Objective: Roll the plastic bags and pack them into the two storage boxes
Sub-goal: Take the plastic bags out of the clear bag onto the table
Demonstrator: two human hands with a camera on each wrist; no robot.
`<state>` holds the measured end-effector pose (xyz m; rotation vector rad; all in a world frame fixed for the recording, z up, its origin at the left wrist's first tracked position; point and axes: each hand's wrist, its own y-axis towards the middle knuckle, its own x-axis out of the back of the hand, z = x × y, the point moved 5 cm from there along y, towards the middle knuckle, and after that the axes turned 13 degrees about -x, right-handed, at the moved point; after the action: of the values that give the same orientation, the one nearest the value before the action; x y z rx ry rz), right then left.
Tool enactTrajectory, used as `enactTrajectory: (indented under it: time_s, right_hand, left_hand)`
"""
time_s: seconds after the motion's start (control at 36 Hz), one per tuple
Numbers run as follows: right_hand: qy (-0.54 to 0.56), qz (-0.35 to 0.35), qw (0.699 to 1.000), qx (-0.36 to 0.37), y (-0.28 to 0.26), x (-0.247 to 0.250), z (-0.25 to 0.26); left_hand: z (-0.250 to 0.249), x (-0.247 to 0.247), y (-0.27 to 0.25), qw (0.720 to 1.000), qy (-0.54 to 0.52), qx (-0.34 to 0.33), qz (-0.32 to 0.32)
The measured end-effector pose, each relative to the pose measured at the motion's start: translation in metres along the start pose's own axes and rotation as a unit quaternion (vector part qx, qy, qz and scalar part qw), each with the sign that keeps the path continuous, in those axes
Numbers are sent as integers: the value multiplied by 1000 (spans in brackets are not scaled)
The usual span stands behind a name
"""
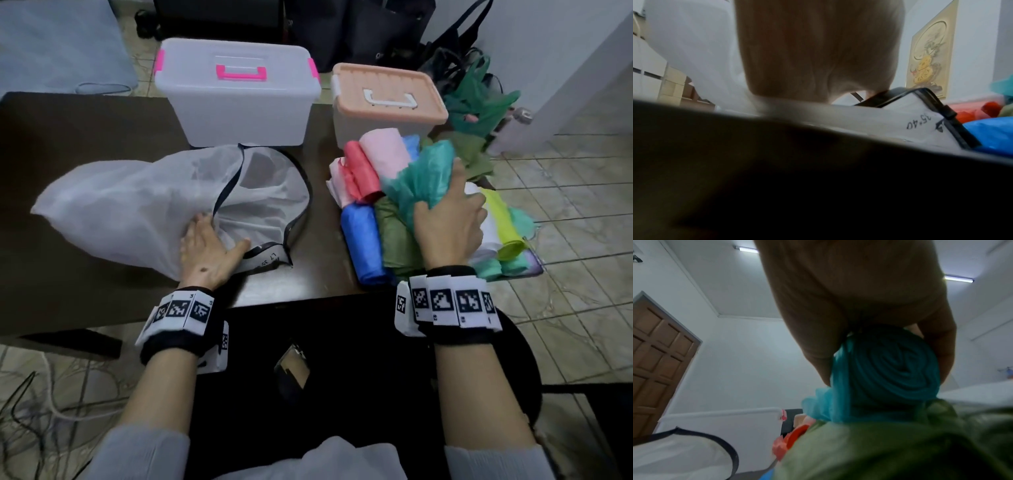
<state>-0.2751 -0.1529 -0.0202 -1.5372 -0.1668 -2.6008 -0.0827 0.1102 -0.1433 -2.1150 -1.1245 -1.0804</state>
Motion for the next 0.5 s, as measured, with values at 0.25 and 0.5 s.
enactTrajectory:
  time_s: [0.25,0.5]
  right_hand:
    - [-84,20,996,-18,6,-18,-10]
    - [-103,28,993,47,8,-10,4]
  left_hand:
    - [-19,12,-9,995,-78,-22,-59]
    - [-11,-7,-10,987,45,-40,151]
